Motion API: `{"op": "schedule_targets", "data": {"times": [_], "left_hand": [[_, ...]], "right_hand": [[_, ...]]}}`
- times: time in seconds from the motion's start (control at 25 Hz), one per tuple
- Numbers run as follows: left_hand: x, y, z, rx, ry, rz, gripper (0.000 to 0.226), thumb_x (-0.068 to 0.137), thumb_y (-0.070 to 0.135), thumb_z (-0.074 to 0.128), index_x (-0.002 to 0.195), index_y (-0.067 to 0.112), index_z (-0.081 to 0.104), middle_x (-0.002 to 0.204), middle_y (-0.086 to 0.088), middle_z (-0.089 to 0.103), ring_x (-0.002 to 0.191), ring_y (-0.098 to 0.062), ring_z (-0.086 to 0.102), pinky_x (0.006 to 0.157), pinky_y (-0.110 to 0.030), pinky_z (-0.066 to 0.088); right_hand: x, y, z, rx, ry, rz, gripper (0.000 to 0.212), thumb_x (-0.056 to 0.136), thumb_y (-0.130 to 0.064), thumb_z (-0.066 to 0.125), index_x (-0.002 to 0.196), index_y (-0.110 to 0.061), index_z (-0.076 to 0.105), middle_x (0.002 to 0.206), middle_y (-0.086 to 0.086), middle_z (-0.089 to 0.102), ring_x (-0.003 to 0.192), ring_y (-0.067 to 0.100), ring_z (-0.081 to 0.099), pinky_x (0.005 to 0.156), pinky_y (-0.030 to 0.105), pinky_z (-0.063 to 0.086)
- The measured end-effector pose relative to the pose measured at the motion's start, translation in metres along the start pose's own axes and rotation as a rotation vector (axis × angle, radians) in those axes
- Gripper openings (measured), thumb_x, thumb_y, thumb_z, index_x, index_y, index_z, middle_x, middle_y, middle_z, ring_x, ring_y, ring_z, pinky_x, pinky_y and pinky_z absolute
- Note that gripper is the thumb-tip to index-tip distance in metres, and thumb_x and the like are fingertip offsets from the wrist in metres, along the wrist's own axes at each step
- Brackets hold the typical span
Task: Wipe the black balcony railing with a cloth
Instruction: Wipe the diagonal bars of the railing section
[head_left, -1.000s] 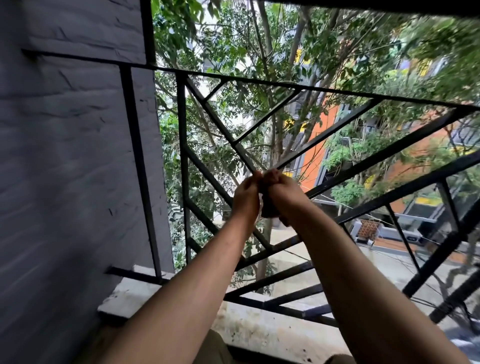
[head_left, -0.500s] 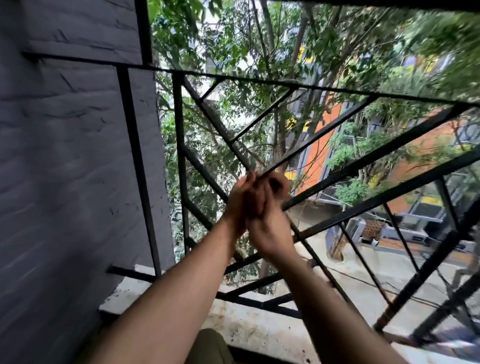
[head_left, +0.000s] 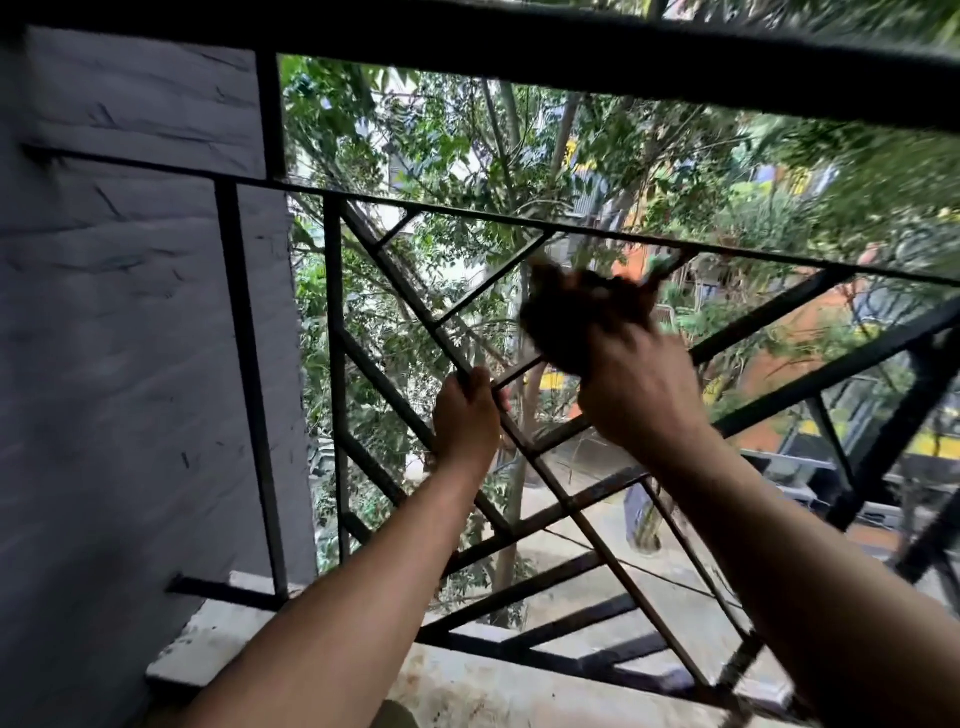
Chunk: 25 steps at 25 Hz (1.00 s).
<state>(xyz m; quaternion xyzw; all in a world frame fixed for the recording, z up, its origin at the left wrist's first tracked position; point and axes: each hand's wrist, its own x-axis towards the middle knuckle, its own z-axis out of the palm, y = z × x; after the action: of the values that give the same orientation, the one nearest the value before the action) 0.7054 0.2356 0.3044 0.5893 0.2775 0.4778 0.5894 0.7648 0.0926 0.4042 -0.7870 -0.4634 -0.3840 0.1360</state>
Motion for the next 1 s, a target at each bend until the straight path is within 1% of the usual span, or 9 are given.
{"op": "schedule_targets", "data": {"times": [0.16,0.28,0.36,0.44,0.56,0.68,0.8,0.92,1.0], "left_hand": [[0.009,-0.002,-0.003,0.114,-0.025,0.015,0.028,0.107,0.032,0.044,0.096,0.014,0.062,0.071,0.006,0.068,0.049,0.008,0.058,0.044,-0.009,0.036],[0.007,-0.002,-0.006,0.144,-0.012,0.055,0.034,0.107,0.036,0.044,0.099,0.011,0.065,0.072,0.007,0.067,0.048,0.005,0.057,0.041,-0.01,0.038],[0.004,-0.002,-0.006,0.099,-0.022,0.051,0.031,0.106,0.035,0.047,0.097,0.012,0.065,0.07,0.007,0.066,0.048,0.006,0.058,0.042,-0.011,0.039],[0.004,-0.002,-0.007,-0.055,-0.042,0.023,0.024,0.098,0.04,0.059,0.088,0.02,0.068,0.069,0.005,0.068,0.055,0.0,0.061,0.053,-0.019,0.045],[0.001,0.001,-0.012,-0.107,-0.103,0.011,0.022,0.094,0.04,0.059,0.088,0.021,0.068,0.081,-0.001,0.072,0.072,-0.014,0.062,0.065,-0.031,0.045],[-0.003,0.011,-0.017,0.006,-0.154,0.015,0.03,0.108,0.031,0.042,0.084,0.024,0.058,0.078,0.005,0.068,0.076,-0.016,0.066,0.072,-0.029,0.05],[-0.005,0.012,-0.02,-0.044,-0.203,-0.018,0.039,0.106,0.046,0.036,0.091,0.021,0.062,0.085,-0.001,0.074,0.09,-0.033,0.072,0.082,-0.047,0.058],[0.003,0.011,-0.035,-0.133,-0.204,-0.045,0.071,0.092,0.069,0.029,0.107,0.011,0.068,0.101,-0.006,0.075,0.106,-0.038,0.068,0.089,-0.051,0.054],[0.016,0.014,-0.052,-0.151,-0.222,-0.033,0.08,0.084,0.082,0.023,0.112,0.022,0.068,0.118,-0.005,0.072,0.117,-0.026,0.064,0.1,-0.045,0.049]], "right_hand": [[0.033,0.017,-0.031,-0.384,-0.269,-0.269,0.033,0.101,-0.03,0.05,0.133,-0.024,0.053,0.113,0.001,0.065,0.073,0.022,0.061,0.054,0.031,0.04],[0.064,0.024,-0.058,-0.714,-0.323,-0.179,0.025,0.102,-0.035,0.052,0.115,-0.018,0.066,0.097,-0.001,0.068,0.079,0.02,0.068,0.051,0.026,0.044],[0.056,-0.004,-0.037,-0.463,-0.412,-0.033,0.025,0.104,-0.026,0.049,0.109,-0.013,0.069,0.091,0.004,0.062,0.076,0.019,0.064,0.049,0.025,0.044],[0.035,-0.049,-0.003,-0.206,-0.508,-0.125,0.026,0.103,-0.022,0.046,0.113,-0.014,0.068,0.093,0.005,0.055,0.074,0.019,0.058,0.05,0.028,0.046],[0.018,-0.061,-0.005,-0.176,-0.534,-0.295,0.029,0.103,-0.026,0.045,0.126,-0.015,0.061,0.108,0.009,0.059,0.081,0.02,0.058,0.064,0.032,0.052],[0.042,-0.01,-0.049,-0.365,-0.529,-0.273,0.034,0.103,-0.033,0.047,0.136,-0.026,0.053,0.107,0.003,0.055,0.089,0.015,0.052,0.058,0.027,0.046],[0.056,0.009,-0.055,-0.457,-0.387,-0.052,0.031,0.1,-0.026,0.051,0.127,-0.016,0.06,0.113,0.007,0.061,0.075,0.02,0.055,0.044,0.027,0.034],[0.022,-0.05,0.011,-0.15,-0.444,-0.146,0.027,0.1,-0.023,0.05,0.124,-0.016,0.063,0.128,0.017,0.057,0.067,0.021,0.055,0.047,0.029,0.046],[-0.001,-0.084,0.043,0.107,-0.416,-0.048,0.022,0.1,-0.025,0.048,0.116,-0.022,0.063,0.117,0.009,0.066,0.063,0.017,0.052,0.05,0.026,0.042]]}}
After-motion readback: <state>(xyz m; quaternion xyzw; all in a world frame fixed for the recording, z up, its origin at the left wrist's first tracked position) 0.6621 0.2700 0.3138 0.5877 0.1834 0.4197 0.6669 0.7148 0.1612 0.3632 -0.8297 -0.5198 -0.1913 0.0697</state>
